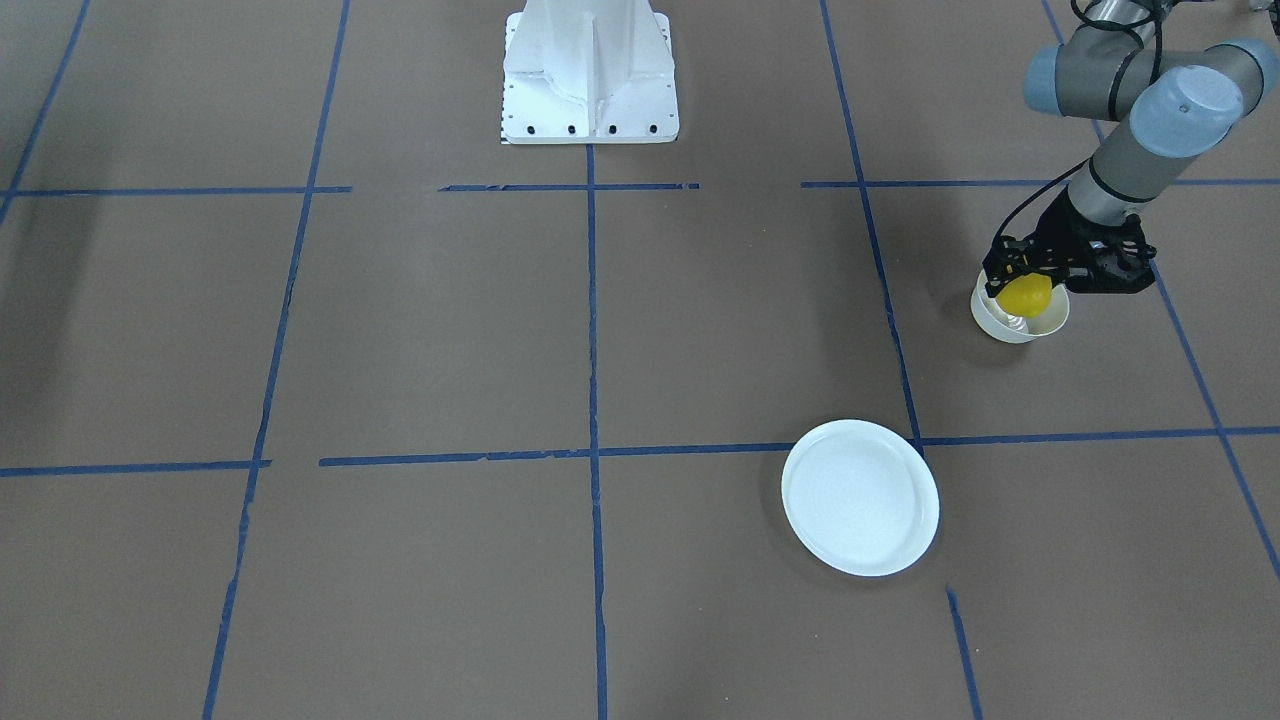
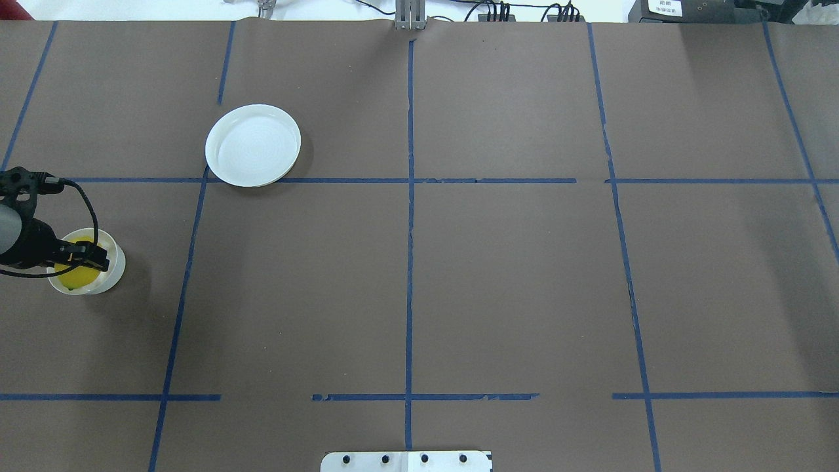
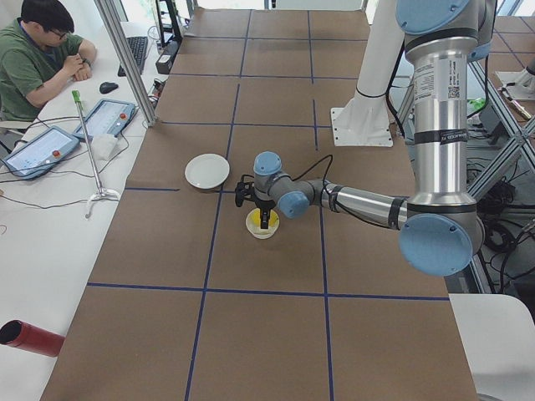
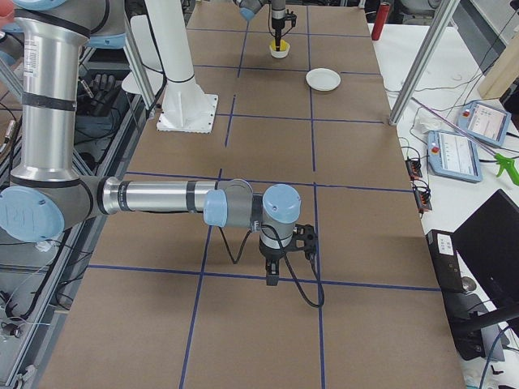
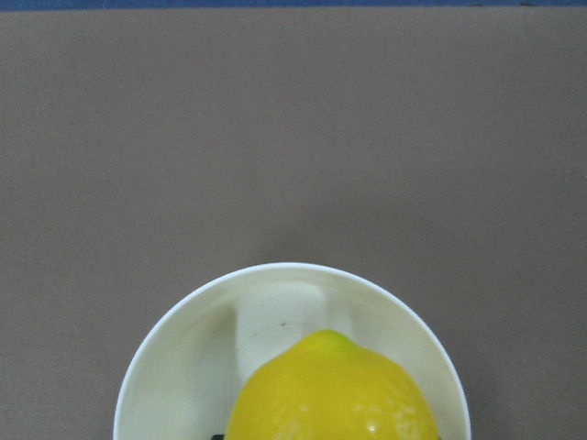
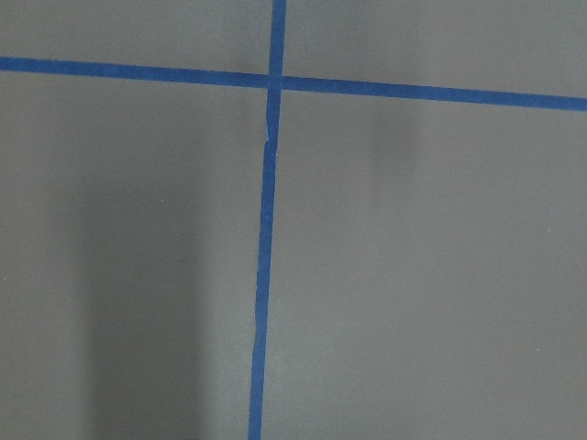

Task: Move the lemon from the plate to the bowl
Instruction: 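Lower the lemon into the white bowl and open the left gripper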

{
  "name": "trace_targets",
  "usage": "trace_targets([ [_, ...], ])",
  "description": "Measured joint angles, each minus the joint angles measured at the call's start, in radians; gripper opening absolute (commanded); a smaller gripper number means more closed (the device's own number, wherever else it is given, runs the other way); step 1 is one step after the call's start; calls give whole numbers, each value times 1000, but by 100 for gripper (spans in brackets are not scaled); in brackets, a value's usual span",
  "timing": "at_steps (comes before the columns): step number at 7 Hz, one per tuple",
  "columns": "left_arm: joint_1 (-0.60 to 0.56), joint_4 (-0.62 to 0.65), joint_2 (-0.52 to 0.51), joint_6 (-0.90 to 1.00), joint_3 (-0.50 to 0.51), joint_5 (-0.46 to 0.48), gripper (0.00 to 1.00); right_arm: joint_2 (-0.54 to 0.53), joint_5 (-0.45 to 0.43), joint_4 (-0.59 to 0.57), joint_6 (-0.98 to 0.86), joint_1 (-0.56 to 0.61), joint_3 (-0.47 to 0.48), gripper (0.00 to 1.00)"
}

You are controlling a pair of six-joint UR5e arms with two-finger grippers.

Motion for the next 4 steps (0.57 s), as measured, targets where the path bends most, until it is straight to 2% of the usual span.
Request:
trace_targets([
  [3, -30, 3, 11, 48, -17, -31, 100, 0, 0, 0, 0, 0, 0, 100],
  [4, -96, 9, 13, 128, -21, -73, 100, 0, 0, 0, 0, 0, 0, 100],
])
